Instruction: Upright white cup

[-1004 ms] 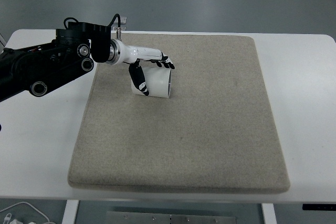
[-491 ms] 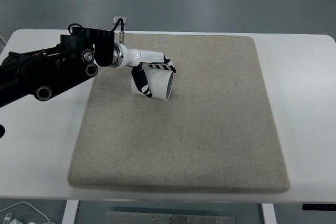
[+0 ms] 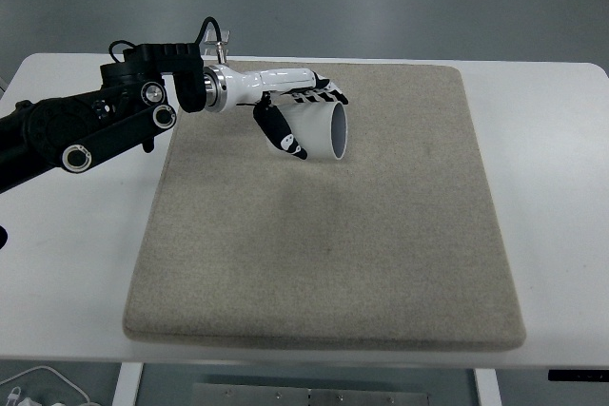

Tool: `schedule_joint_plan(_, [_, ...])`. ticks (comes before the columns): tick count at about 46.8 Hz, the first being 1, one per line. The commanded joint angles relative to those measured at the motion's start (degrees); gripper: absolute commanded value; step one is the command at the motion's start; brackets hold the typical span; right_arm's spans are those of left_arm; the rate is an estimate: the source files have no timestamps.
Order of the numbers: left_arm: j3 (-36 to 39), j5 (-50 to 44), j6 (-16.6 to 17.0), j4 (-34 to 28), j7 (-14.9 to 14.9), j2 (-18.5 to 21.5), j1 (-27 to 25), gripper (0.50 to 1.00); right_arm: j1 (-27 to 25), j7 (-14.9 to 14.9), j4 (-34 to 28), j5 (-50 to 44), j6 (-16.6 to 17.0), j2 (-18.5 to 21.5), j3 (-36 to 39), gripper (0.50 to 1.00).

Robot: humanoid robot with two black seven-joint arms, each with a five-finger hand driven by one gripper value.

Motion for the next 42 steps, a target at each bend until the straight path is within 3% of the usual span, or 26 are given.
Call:
schedule_joint_plan(1, [-0.14,-8.37,0.47,0.02,-0.6,0.27,0.27,0.5,-0.01,0.0,0.08,0.01,0.0,0.0,0.0,0.93])
schedule_joint_plan(5, [-0.41,-12.95,0.91,0.1,-3.23,0.27,2.73,0.5,-0.01,0.0,-0.01,-0.08,0.0,0.0,0.0,0.93])
schedule_joint_plan(14, [-1.29,-13.31,4.07,0.89,-13.69,0.1,7.13,0.5,-0.01,0.0,0.08,0.01,0.0,0.0,0.0,0.93])
schedule_joint_plan(23, [-2.16,-14.89,8.47,1.07,-18.08,-0.52,10.47,0.5,-0.01,0.0,-0.01,0.01,0.0,0.0,0.0,0.93])
schedule_joint_plan(29, [-4.27,-17.7,8.73,1.24,-21.6,-0.61,14.07,0.5,-0.01,0.0,-0.01,0.01,0.0,0.0,0.0,0.93])
schedule_joint_plan(38, [-4.89,-20.43,8.03,4.06,-31.09,-0.61,17.23,0.5,-0.01,0.0,-0.01,-0.08,0.0,0.0,0.0,0.93])
schedule_joint_plan(42, [-4.89,-21.66,7.85,5.02,-32.59,-0.61,18.64,0.5,-0.01,0.0,-0.01,0.01,0.0,0.0,0.0,0.93])
